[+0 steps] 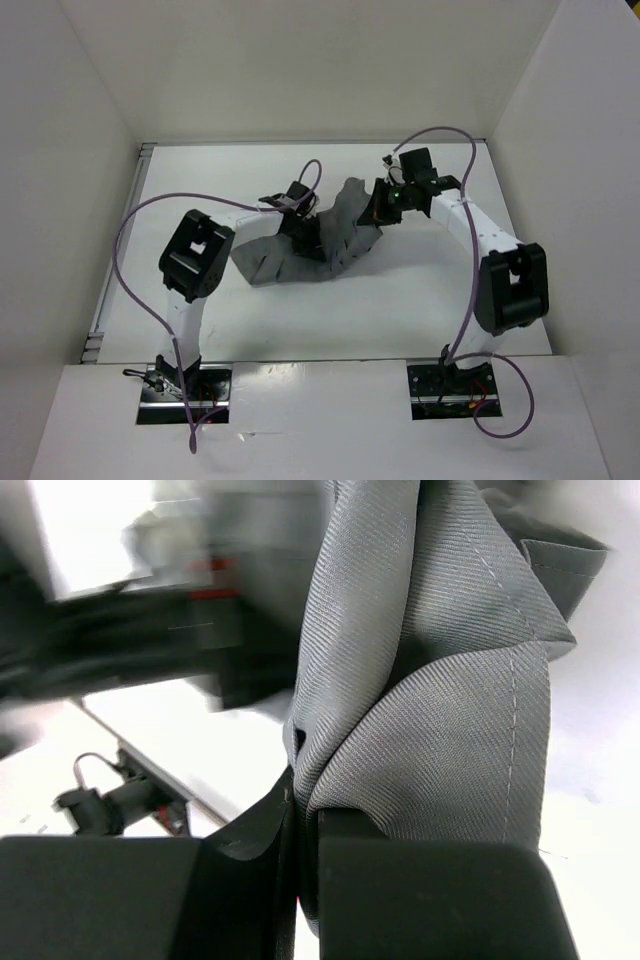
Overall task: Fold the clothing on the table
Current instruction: Fold the skirt
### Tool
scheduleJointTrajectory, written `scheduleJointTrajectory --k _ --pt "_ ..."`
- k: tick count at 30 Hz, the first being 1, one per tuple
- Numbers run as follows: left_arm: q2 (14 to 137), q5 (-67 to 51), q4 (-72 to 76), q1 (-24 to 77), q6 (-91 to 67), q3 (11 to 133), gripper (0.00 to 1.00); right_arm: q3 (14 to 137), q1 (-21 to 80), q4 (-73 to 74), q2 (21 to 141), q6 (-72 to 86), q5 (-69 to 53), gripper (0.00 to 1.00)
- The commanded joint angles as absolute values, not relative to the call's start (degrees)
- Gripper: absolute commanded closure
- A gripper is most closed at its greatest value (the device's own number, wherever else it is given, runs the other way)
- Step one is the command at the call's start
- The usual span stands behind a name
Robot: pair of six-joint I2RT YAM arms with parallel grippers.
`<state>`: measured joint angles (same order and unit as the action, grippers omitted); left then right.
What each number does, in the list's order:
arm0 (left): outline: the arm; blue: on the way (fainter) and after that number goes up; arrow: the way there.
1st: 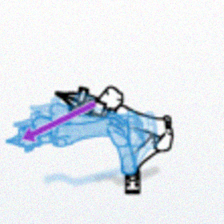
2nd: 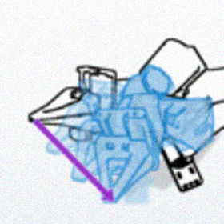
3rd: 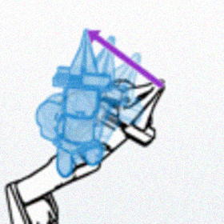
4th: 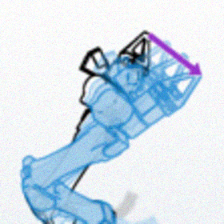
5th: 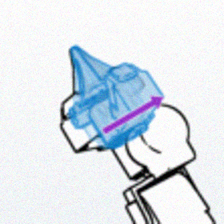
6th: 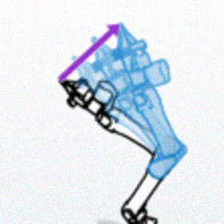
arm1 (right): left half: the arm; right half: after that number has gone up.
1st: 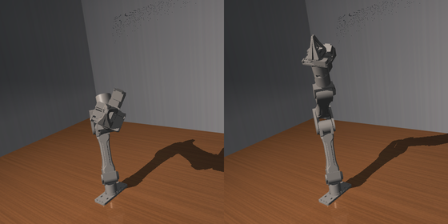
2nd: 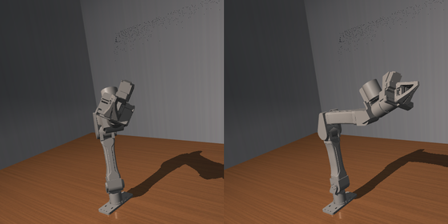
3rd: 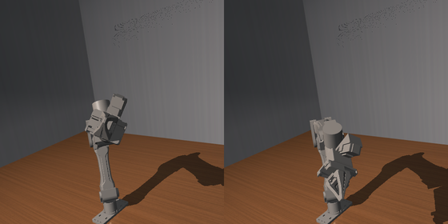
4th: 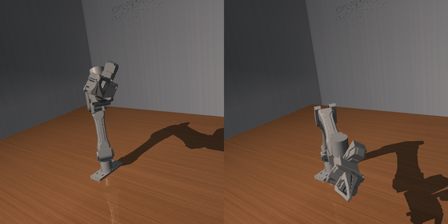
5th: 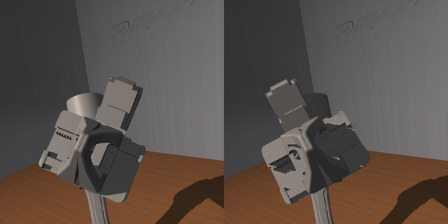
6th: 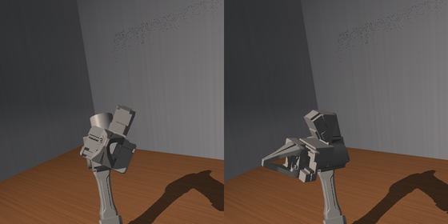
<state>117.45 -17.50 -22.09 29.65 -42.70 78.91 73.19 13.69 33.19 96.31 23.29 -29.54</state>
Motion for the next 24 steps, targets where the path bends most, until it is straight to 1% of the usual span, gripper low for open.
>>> scheduleJointTrajectory --k 1,4,8,9,11,12,13,15,17,20,21,23,24 --pt "125.8 -15.9 -23.1 33.0 -42.3 83.5 1.00 76.5 17.0 35.7 89.4 23.9 -30.0 1.00" --pt "128.7 -18.4 -23.1 34.4 -42.3 89.8 1.00 76.5 17.6 36.2 88.1 24.5 -30.0 1.00" --pt "128.1 -19.8 -23.7 34.4 -42.9 92.3 1.00 77.0 18.1 36.8 88.7 24.0 -29.8 1.00" --pt "127.0 -19.3 -23.7 33.8 -42.9 92.3 0.98 77.0 18.1 36.8 88.7 24.0 -29.8 1.00" --pt "122.1 -18.7 -23.7 31.4 -42.9 90.5 0.86 77.0 18.1 36.8 88.7 24.0 -29.3 1.00" --pt "117.9 -18.2 -23.7 30.4 -42.9 88.1 0.69 77.0 18.1 37.3 88.7 23.5 -28.6 1.00" --pt "115.8 -17.5 -24.5 29.5 -42.9 87.1 0.61 77.0 18.1 37.9 88.7 23.5 -28.0 1.00" --pt "109.7 -14.9 -25.4 26.3 -42.9 84.7 0.53 77.6 18.1 37.9 88.7 22.9 -27.2 1.00" --pt "106.2 -12.1 -26.3 23.8 -42.3 83.0 0.49 78.2 18.1 39.1 88.7 22.4 -26.6 1.00" --pt "101.3 -7.4 -26.9 19.2 -42.3 78.6 0.49 78.2 18.1 39.1 88.7 21.8 -26.0 1.00" --pt "100.0 -2.2 -26.9 18.1 -43.6 77.2 0.53 78.2 18.1 39.1 88.7 21.8 -26.0 1.00" --pt "100.0 2.0 -26.9 15.5 -44.6 73.1 0.62 78.2 18.1 39.1 89.3 21.8 -26.0 1.00" --pt "100.0 4.7 -26.4 14.8 -44.6 72.2 0.74 78.2 18.1 39.6 89.3 21.8 -26.0 1.00"
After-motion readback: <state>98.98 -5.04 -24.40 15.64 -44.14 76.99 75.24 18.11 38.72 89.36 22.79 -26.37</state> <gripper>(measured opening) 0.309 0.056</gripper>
